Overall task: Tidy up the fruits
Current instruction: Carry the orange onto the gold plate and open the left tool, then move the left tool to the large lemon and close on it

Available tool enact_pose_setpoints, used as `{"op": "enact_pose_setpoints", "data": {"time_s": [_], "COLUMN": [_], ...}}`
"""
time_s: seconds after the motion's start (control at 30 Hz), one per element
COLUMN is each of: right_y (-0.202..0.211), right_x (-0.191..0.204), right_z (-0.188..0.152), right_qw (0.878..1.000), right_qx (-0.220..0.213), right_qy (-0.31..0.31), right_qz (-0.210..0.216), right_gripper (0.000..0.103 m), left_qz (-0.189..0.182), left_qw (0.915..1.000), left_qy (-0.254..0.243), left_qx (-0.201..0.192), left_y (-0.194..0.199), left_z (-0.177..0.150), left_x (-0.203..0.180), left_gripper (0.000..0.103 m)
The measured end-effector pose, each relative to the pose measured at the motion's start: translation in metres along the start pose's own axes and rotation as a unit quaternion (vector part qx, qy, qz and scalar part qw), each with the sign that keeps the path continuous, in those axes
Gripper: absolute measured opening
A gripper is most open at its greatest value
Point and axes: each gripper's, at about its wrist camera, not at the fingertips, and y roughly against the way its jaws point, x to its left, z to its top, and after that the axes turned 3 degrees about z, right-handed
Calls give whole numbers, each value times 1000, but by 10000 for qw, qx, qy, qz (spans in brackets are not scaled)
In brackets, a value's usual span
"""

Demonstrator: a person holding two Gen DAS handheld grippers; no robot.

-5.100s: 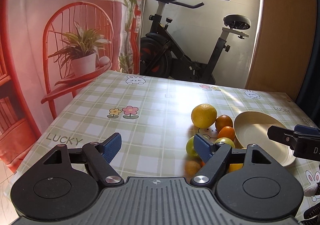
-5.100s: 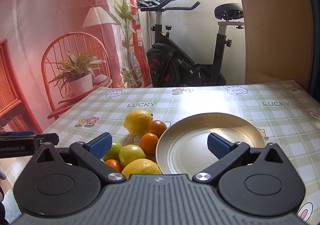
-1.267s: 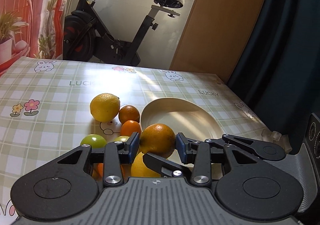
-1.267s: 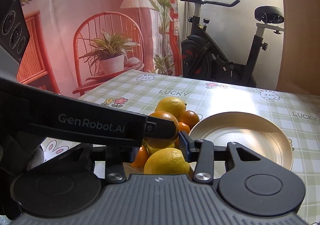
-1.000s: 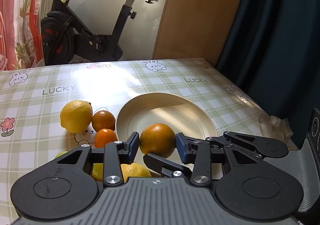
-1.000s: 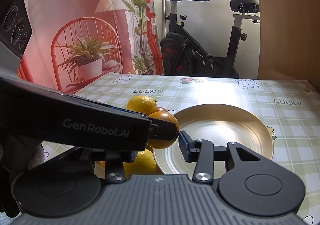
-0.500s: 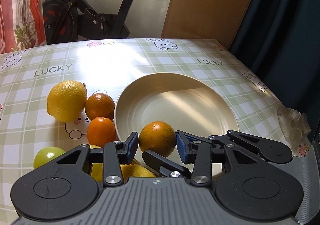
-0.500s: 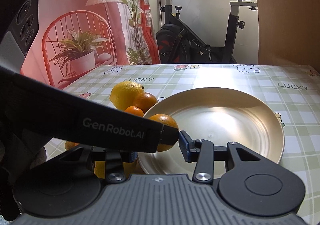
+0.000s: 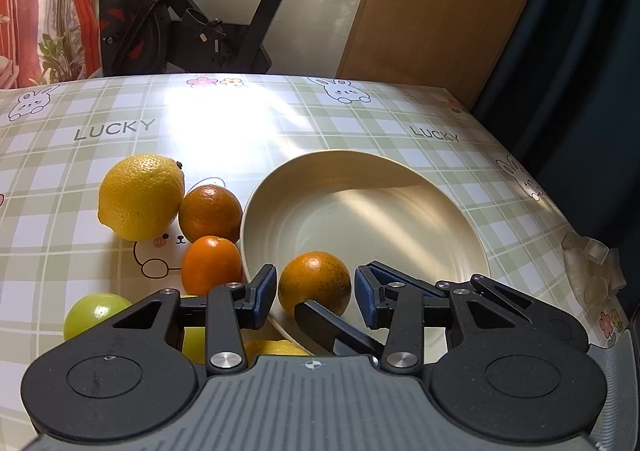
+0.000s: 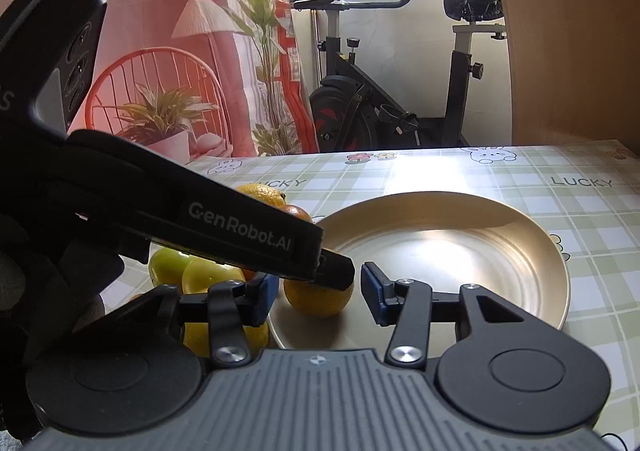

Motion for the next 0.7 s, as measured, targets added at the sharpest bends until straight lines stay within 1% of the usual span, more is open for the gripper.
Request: {"op": "enact_pose_setpoints", "data": {"time_s": [0.07, 0.2, 0.3, 0.4, 0.5, 0.6, 0.7], "right_y": [7, 12, 14, 15, 16, 18, 22], "right_x": [-1, 1, 4, 7, 9, 11, 16], "right_z": [-2, -1, -2, -1, -2, -3, -4], "right_qw": [9998, 9996, 9996, 9996, 9997, 9997, 9996], "right_qx": [-169, -244, -227, -230, -190, -139, -109], "right_qy": [-44, -2, 77, 124, 133, 163, 205], "right_qz": [4, 105, 137, 123, 119, 134, 165], "right_gripper": [50, 50, 50, 50, 50, 50, 50], "left_qz": [-16, 47, 66, 192, 180, 193, 198], "left_qw": [9998, 9979, 9961, 9946, 9930, 9919, 9918], "left_qy": [143, 465, 714, 824, 948, 1001, 1022], "left_qx": [-157, -443, -520, -596, -687, -756, -743], "left_y": [9, 33, 49, 62, 75, 81, 83], "left_z": [-1, -10, -19, -26, -31, -34, -38], "left_x": [3, 13, 25, 34, 44, 48, 50], "left_gripper": [45, 45, 46, 46, 46, 46, 46]}}
